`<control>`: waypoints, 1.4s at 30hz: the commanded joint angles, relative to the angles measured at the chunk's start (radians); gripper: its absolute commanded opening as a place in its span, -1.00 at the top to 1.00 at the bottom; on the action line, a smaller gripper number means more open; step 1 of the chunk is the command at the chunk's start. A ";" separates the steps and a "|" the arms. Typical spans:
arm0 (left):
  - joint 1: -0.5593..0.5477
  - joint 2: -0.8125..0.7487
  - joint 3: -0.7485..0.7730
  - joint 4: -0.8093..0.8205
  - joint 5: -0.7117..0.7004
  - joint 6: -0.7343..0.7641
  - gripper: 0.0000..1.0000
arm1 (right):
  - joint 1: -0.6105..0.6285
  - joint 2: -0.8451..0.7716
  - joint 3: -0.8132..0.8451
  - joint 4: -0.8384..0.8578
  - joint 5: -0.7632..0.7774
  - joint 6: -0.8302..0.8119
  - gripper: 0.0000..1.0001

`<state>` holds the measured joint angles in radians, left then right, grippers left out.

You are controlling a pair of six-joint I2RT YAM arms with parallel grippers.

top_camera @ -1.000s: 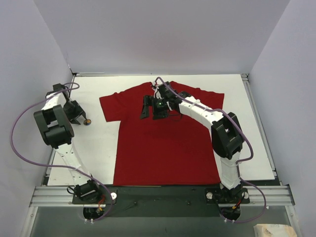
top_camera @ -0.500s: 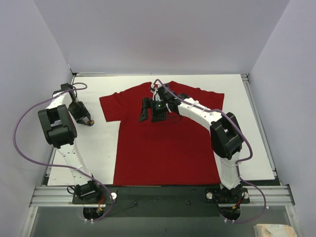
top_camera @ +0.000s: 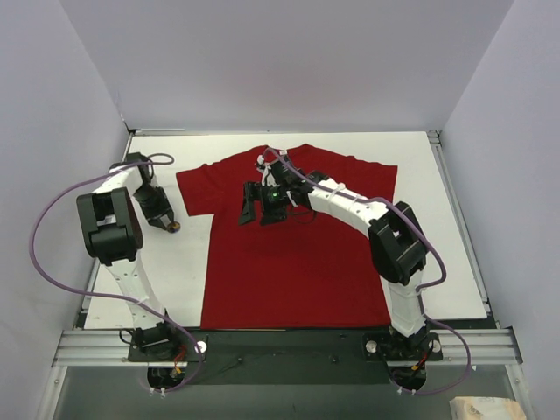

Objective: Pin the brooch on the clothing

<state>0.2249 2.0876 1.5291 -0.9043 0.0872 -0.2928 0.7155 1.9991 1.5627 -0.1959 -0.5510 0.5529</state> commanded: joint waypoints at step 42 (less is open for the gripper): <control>-0.048 -0.113 -0.280 0.051 0.255 0.024 0.13 | 0.226 0.471 0.415 0.190 -0.015 0.346 0.12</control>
<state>0.1764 1.9606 1.2812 -0.8783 0.3676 -0.2913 0.9325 2.4561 1.9297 -0.0406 -0.5476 0.8505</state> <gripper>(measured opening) 0.436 0.450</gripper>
